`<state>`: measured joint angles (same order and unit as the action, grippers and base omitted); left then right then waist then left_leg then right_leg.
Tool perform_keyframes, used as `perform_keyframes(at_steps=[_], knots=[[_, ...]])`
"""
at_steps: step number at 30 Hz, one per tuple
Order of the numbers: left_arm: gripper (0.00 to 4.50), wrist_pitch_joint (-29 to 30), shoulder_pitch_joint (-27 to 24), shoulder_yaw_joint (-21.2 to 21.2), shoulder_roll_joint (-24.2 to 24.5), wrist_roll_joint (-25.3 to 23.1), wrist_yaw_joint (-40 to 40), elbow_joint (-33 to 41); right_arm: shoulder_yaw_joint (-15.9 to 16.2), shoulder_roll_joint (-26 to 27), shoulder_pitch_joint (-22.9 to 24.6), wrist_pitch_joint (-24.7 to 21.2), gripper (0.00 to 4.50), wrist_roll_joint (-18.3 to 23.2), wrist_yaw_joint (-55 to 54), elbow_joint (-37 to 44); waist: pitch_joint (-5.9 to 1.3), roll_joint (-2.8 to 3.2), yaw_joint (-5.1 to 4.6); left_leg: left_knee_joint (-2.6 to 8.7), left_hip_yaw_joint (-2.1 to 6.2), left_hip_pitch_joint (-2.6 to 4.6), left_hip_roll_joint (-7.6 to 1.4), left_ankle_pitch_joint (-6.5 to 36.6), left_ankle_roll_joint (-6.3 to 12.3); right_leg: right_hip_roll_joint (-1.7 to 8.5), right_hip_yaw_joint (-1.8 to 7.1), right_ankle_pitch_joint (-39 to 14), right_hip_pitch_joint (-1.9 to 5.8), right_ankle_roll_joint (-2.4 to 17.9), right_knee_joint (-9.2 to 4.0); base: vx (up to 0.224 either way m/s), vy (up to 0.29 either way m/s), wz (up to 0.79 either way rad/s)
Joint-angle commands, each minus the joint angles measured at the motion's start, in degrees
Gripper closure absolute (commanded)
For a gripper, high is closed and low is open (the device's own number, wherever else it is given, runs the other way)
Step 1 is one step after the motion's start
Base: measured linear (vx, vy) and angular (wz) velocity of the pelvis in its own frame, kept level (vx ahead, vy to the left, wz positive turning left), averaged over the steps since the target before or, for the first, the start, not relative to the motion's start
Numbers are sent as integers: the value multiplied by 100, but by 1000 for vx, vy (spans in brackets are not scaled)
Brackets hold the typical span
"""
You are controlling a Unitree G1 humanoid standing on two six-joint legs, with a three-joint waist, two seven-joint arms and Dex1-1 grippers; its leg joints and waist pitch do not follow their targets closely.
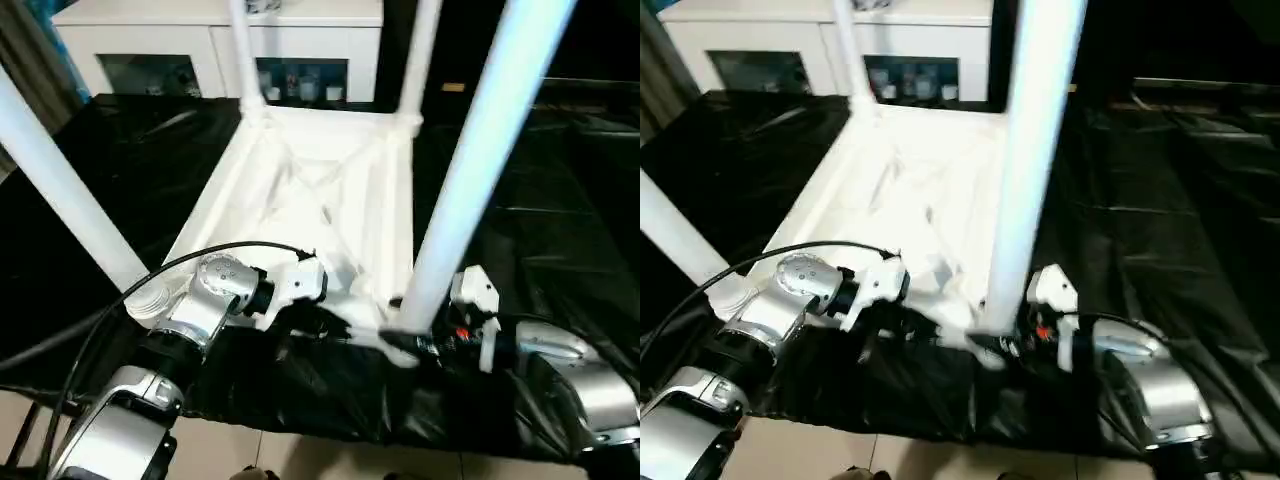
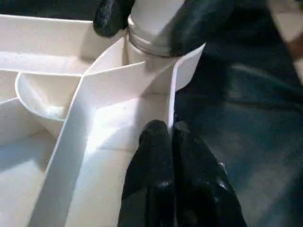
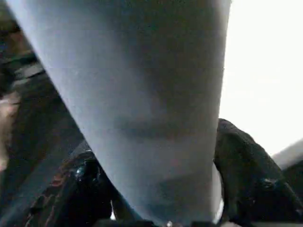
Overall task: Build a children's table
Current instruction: Rotate leg to tighten
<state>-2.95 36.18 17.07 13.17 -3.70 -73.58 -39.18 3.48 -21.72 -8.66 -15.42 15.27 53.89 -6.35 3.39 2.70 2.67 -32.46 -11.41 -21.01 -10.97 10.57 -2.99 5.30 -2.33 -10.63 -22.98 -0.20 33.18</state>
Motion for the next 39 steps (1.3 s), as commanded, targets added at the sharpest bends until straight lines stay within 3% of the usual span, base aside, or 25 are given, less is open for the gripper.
perform_keyframes(at_steps=[1,3,5,10,13,14,16,20,25,27,29,32,33,34,35,39], knots=[[450,383,22,38,-466,-117,954,-136,316,561,-19,160,194,-186,-699,-186,-216,-101,-27,428,102,41,-221,1566,215,277,167,-1839,211,1212,-440,0,0,0],[450,611,-51,25,-697,-127,1267,-37,281,884,-42,282,195,-345,-1226,-357,-187,-100,-125,469,133,25,-201,1829,79,276,154,-2236,194,1075,-486,0,0,0],[450,723,-125,54,-906,-187,1560,27,180,1248,-143,291,196,-466,-1865,-606,-203,-100,-144,466,138,40,-189,1877,100,281,164,-2417,186,946,-520,0,0,0],[450,825,-163,342,-1336,-558,2235,-36,126,2082,-513,667,196,-795,-3072,-1190,-204,-99,-222,469,144,42,-179,1894,105,265,170,-2441,149,878,-543,0,0,0],[450,818,-181,356,-1374,-560,2196,11,210,2110,-579,881,196,-1018,-3212,-1236,-214,-97,-232,459,127,43,-175,1942,168,252,179,-2305,138,867,-551,0,0,0],[450,831,-200,367,-1347,-576,2138,60,133,2139,-601,954,140,-1006,-3225,-1262,-231,-79,-226,463,132,30,-177,1896,189,258,177,-2210,163,877,-534,0,0,0],[450,815,-204,354,-1299,-577,2092,78,28,2139,-597,1002,126,-917,-3161,-1234,-241,-82,-225,455,123,25,-181,1832,240,257,179,-2090,162,910,-527,0,0,0],[450,658,-235,304,-1165,-451,1865,146,16,1913,-449,1090,89,-737,-2693,-1008,-253,-88,-220,447,115,23,-189,1759,296,253,181,-1899,177,983,-510,0,0,0],[450,429,-316,217,-882,-192,1296,295,155,1371,-250,1024,48,-573,-1893,-654,-278,-114,-194,402,91,-9,-183,1403,530,265,181,-1385,228,1128,-463,0,0,0],[450,324,-351,203,-719,-71,921,378,261,1095,-156,956,48,-462,-1408,-453,-300,-119,-169,377,95,-24,-182,1142,664,267,173,-1133,265,1195,-426,0,0,0],[450,322,-364,184,-609,-6,704,416,313,897,-75,799,48,-297,-1010,-257,-295,-134,-169,362,76,-26,-184,1023,759,260,174,-932,255,1283,-408,0,0,0],[450,162,-298,136,-376,113,264,367,407,416,49,565,48,-66,-265,60,-300,-113,-96,342,69,-7,-196,887,851,257,170,-741,257,1374,-375,0,0,0],[450,127,-262,126,-311,115,164,327,435,279,75,487,48,-1,-38,130,-306,-109,-60,333,61,12,-203,884,850,257,169,-725,253,1386,-372,0,0,0],[450,116,-235,115,-280,124,96,298,452,177,91,424,48,48,127,177,-291,-154,-64,332,56,5,-200,858,859,242,168,-682,254,1391,-363,0,0,0],[450,101,-209,105,-250,133,32,273,465,85,99,354,48,85,263,216,-299,-122,-41,333,65,5,-208,827,857,246,163,-641,257,1413,-338,0,0,0],[450,46,-101,105,-108,156,-259,177,564,-300,88,59,60,189,814,306,-258,-127,-16,365,63,17,-223,1128,701,253,161,-1156,242,1352,-385,0,0,0]])
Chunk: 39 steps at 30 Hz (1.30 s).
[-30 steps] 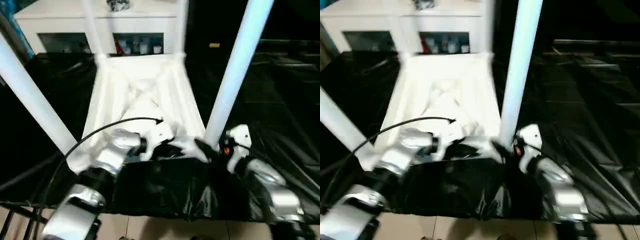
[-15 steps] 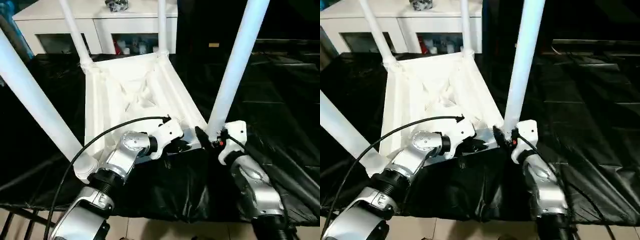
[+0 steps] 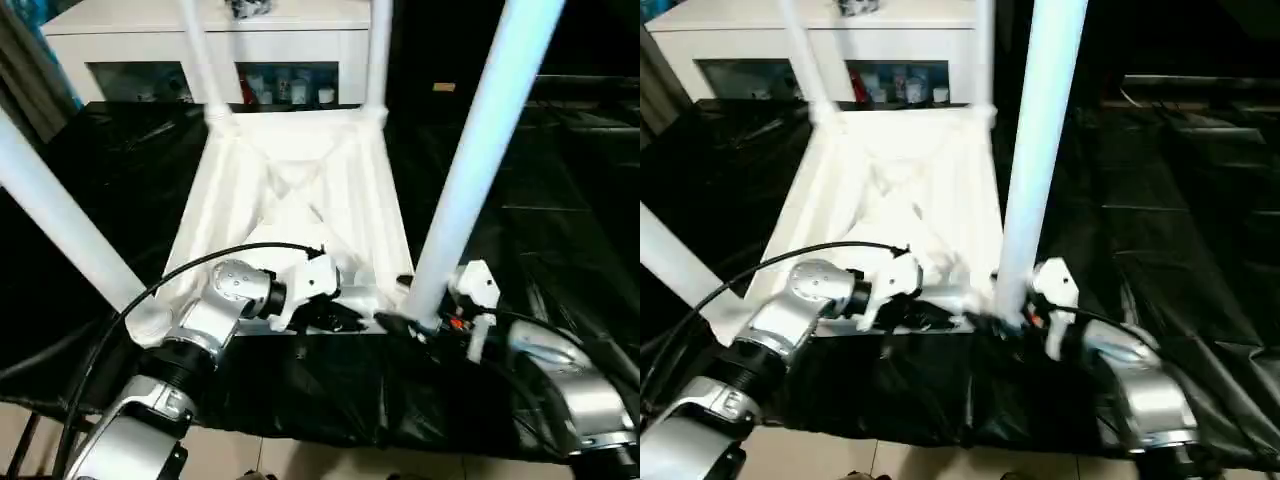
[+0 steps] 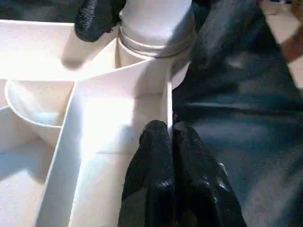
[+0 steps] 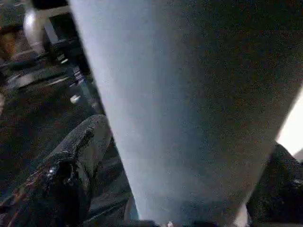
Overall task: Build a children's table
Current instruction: Rotate leg to tighten
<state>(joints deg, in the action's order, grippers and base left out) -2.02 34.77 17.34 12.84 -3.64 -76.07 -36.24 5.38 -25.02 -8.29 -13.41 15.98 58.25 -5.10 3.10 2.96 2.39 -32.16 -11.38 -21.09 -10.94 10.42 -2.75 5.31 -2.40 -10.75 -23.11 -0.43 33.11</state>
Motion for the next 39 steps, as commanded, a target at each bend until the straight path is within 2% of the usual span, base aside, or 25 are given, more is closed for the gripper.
perform_keyframes(at_steps=[1,4,7,9,11,17,22,27,28,31,33,35,36,39], knots=[[450,-59,62,86,-45,141,-59,-137,398,-48,40,-203,60,140,496,191,-235,-155,15,332,58,30,-230,1156,656,254,172,-1163,250,1365,-379,0,0,0],[450,-89,119,83,16,178,-218,-181,484,-299,-7,-418,95,248,829,234,-235,-166,32,330,56,33,-236,1123,627,255,181,-1091,248,1387,-369,0,0,0],[450,-100,157,101,69,197,-391,-206,552,-474,-56,-567,134,300,1083,241,-247,-171,79,308,51,31,-236,952,681,262,182,-842,258,1443,-340,0,0,0],[450,-126,175,102,94,204,-458,-233,586,-558,-89,-596,134,298,1217,208,-253,-176,92,299,50,30,-232,864,709,259,175,-701,262,1483,-322,0,0,0],[450,-160,199,92,107,214,-514,-278,602,-618,-113,-650,155,316,1320,210,-255,-178,104,292,46,33,-231,847,722,262,175,-670,262,1498,-318,0,0,0],[450,-230,254,90,142,228,-577,-379,639,-660,-158,-758,182,353,1422,245,-239,-183,121,302,53,32,-233,935,667,268,174,-852,258,1472,-331,0,0,0],[450,-238,257,56,122,228,-484,-417,662,-603,-127,-789,188,396,1371,292,-244,-169,123,300,56,29,-228,934,645,267,173,-839,266,1470,-328,0,0,0],[450,-115,272,-42,-19,158,53,-480,483,-242,-25,-653,189,358,792,267,-231,-170,117,317,58,31,-230,1039,584,268,174,-1018,252,1428,-356,0,0,0],[450,-43,261,-54,-85,114,274,-450,398,-30,-5,-483,189,248,421,169,-225,-169,111,323,59,29,-229,1090,556,271,175,-1102,245,1409,-364,0,0,0],[450,127,233,-70,-239,37,683,-380,278,354,-21,-276,194,-53,-414,-88,-196,-157,44,376,85,41,-221,1369,317,275,181,-1710,211,1233,-436,0,0,0],[450,375,173,-76,-518,-72,1253,-252,169,835,-69,-109,197,-350,-1372,-388,-185,-135,-6,411,105,43,-219,1550,190,276,174,-1893,207,1167,-450,0,0,0],[450,519,134,-84,-690,-116,1543,-173,153,1068,-97,-69,200,-461,-1761,-488,-181,-149,-71,421,112,41,-212,1657,106,270,172,-1977,194,1140,-462,0,0,0],[450,593,119,-93,-773,-127,1668,-143,152,1171,-120,-19,204,-533,-1940,-541,-186,-162,-97,420,116,50,-200,1722,109,259,173,-2057,203,1053,-480,0,0,0],[450,765,74,-85,-1048,-204,2111,-85,87,1567,-267,-7,209,-708,-2647,-772,-187,-147,-129,408,98,32,-190,1654,175,250,193,-1846,189,1102,-474,0,0,0]])
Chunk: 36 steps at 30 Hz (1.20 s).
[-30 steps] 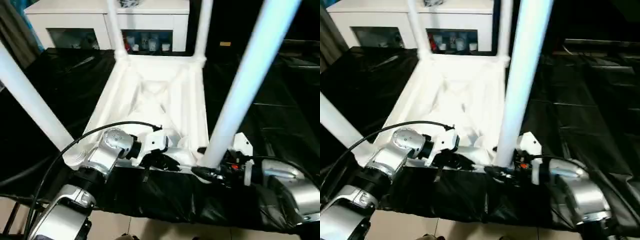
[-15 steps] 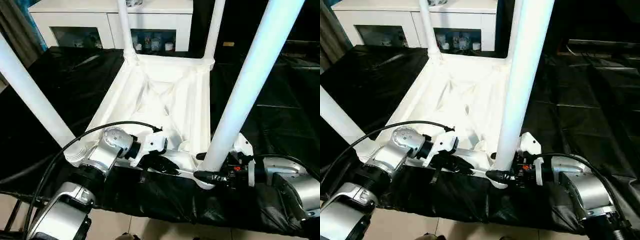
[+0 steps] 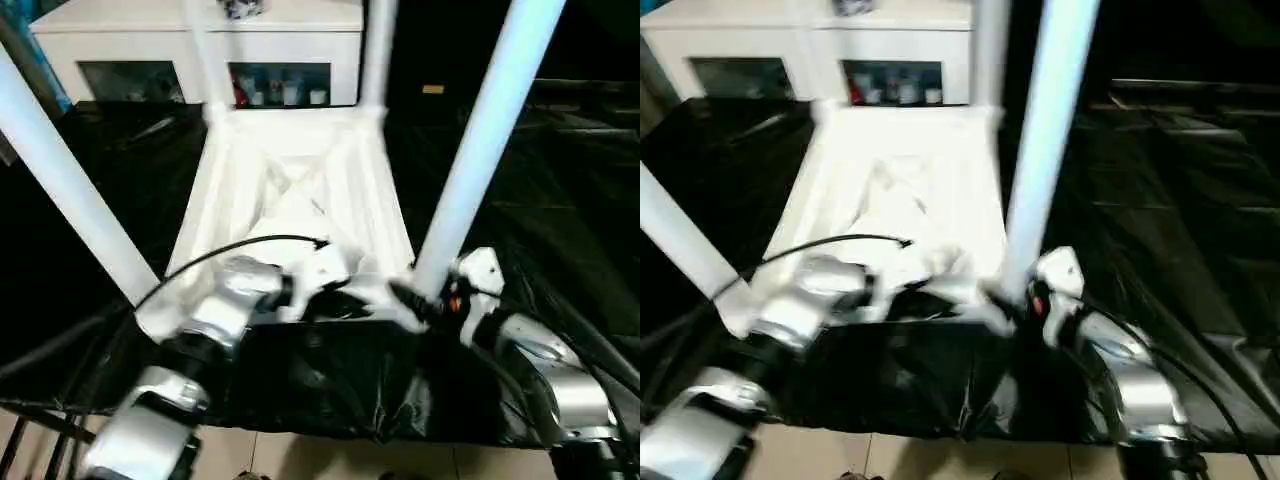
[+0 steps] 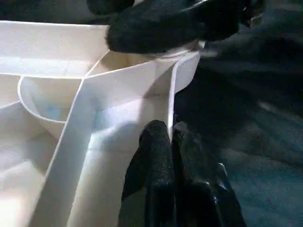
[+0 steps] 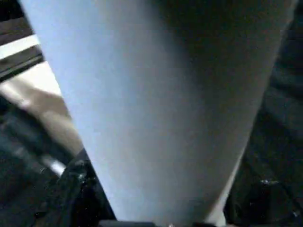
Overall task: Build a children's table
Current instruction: Rotate leg to tighten
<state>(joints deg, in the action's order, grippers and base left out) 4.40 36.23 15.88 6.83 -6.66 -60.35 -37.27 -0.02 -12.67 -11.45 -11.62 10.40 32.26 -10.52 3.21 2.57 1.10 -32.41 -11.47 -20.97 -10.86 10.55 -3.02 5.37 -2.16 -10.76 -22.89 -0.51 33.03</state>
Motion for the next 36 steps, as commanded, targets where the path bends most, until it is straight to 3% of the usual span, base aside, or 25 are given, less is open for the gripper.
perform_keyframes(at_steps=[1,6,7,9,14,19,26,32,36], knots=[[450,125,-102,136,-546,-12,721,35,591,525,-32,-212,210,-180,-340,-318,-196,-117,-5,435,109,18,-190,1637,210,243,162,-1869,172,1098,-473,0,0,0],[450,133,-217,391,-760,-230,1007,114,473,1080,-306,-204,211,-352,-1191,-608,-205,-101,-62,439,115,9,-183,1577,225,243,160,-1919,173,1028,-485,0,0,0],[450,129,-230,414,-769,-246,993,118,541,1107,-362,-8,211,-475,-1208,-661,-204,-94,-65,437,115,11,-183,1592,250,239,159,-1907,172,1011,-490,0,0,0],[450,193,-270,385,-747,-242,970,202,527,1143,-403,377,156,-568,-1252,-669,-205,-77,-76,441,116,-1,-194,1637,249,244,160,-1877,171,999,-488,0,0,0],[450,144,-273,343,-680,-169,847,235,445,1079,-361,413,108,-419,-1069,-596,-201,-77,-85,449,114,7,-195,1694,281,232,164,-1853,164,1008,-492,0,0,0],[450,-198,-234,267,-304,107,80,275,483,432,-151,401,76,-244,-41,-259,-230,-99,-46,395,91,-18,-183,1278,534,236,160,-1102,223,1201,-425,0,0,0],[450,-498,-109,182,159,393,-896,239,676,-493,218,-82,76,308,1612,372,-247,-77,13,360,80,-1,-206,1029,763,238,154,-874,248,1364,-388,0,0,0],[450,-751,-5,188,512,420,-1496,62,980,-1343,412,-474,76,572,2881,738,-235,-82,124,363,64,28,-234,1123,693,229,146,-851,242,1466,-367,0,0,0],[450,-879,52,188,641,434,-1646,-43,1083,-1602,388,-415,91,489,3197,697,-250,-96,173,346,62,20,-243,1024,664,252,151,-710,245,1507,-333,0,0,0]])
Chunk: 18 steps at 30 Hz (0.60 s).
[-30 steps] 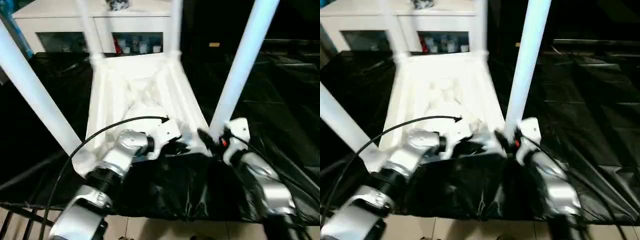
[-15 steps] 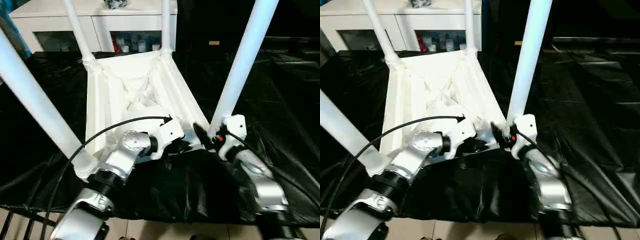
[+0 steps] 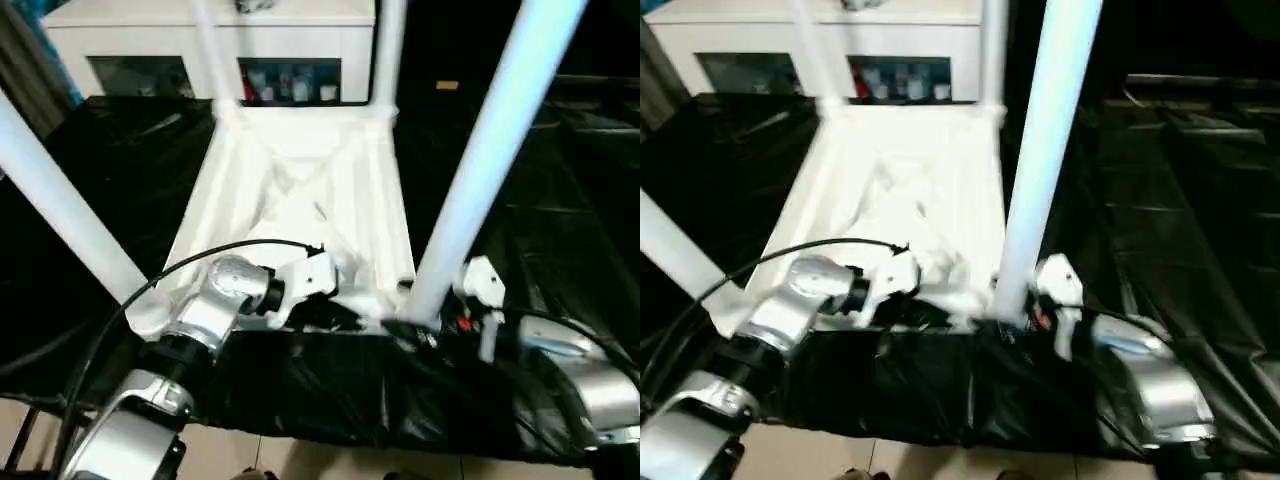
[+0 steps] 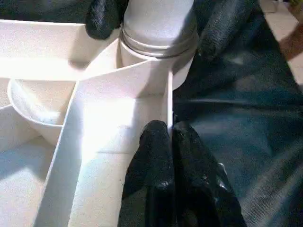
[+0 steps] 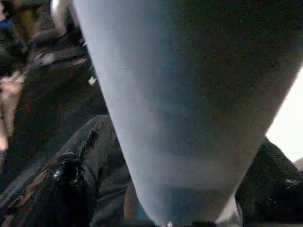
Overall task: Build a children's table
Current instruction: Rotate leg to tighten
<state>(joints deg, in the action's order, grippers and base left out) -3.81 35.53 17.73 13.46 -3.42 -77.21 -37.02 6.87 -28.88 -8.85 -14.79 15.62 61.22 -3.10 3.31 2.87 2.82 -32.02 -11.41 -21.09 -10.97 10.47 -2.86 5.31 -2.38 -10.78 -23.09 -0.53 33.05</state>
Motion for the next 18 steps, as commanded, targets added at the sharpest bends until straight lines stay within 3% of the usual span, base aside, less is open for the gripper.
perform_keyframes(at_steps=[1,9,18], knots=[[450,-70,130,5,-5,112,13,-78,399,-2,118,-76,91,-48,334,-63,-259,-123,5,308,57,29,-232,1027,648,261,174,-703,265,1513,-334,0,0,0],[450,-163,136,-18,12,210,-182,-157,395,-120,-22,-337,153,192,606,-12,-272,-143,49,280,50,31,-223,845,730,256,165,-525,277,1568,-308,0,0,0],[450,-172,92,-6,41,240,-232,-159,449,-104,23,-383,203,197,676,-2,-285,-140,65,273,56,34,-228,849,687,259,165,-565,278,1570,-296,0,0,0]])
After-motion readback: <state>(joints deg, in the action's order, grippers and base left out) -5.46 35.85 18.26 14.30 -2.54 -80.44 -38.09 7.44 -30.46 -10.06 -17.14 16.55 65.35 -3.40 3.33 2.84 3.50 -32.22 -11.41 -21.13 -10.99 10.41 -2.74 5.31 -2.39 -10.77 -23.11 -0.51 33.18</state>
